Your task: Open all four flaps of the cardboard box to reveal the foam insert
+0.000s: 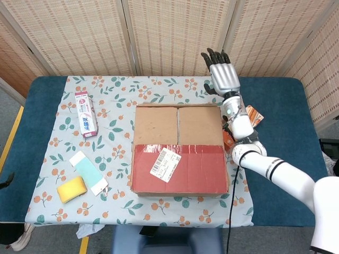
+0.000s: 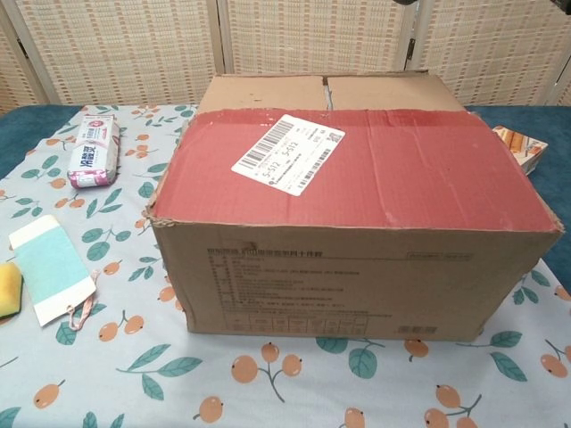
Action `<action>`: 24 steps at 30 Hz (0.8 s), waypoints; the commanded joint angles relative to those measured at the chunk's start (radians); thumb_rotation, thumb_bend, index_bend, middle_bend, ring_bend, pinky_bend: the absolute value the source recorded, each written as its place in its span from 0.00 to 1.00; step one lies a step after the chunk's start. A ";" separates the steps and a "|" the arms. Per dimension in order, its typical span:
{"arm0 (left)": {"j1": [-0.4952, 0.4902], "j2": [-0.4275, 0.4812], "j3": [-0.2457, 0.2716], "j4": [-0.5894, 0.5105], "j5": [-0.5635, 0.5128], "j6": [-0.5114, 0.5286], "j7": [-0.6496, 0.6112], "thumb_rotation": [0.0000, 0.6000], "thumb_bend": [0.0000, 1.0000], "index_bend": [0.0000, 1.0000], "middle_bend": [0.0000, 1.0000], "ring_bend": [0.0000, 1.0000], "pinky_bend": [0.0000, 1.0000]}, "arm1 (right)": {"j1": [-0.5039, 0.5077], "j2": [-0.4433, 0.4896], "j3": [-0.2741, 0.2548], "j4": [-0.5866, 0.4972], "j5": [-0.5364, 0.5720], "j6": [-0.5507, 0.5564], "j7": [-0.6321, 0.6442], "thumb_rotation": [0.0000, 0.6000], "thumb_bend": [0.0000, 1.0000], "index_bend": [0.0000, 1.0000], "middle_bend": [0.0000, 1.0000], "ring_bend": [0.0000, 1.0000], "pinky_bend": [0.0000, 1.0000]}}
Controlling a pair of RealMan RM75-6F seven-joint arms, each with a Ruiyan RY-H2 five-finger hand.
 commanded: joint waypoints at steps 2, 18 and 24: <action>0.000 -0.006 -0.004 -0.001 0.001 0.010 0.015 1.00 0.41 0.00 0.00 0.00 0.00 | -0.138 0.171 -0.032 -0.291 -0.114 -0.013 0.171 1.00 0.41 0.04 0.01 0.06 0.04; -0.004 -0.045 -0.015 0.020 -0.006 0.038 0.092 1.00 0.41 0.00 0.00 0.00 0.00 | -0.457 0.507 -0.042 -0.663 -0.480 -0.170 0.968 1.00 0.41 0.15 0.10 0.15 0.16; -0.007 -0.050 -0.021 0.011 -0.025 0.031 0.127 1.00 0.41 0.00 0.00 0.00 0.00 | -0.492 0.528 -0.055 -0.656 -0.662 -0.195 1.338 1.00 0.41 0.15 0.13 0.19 0.19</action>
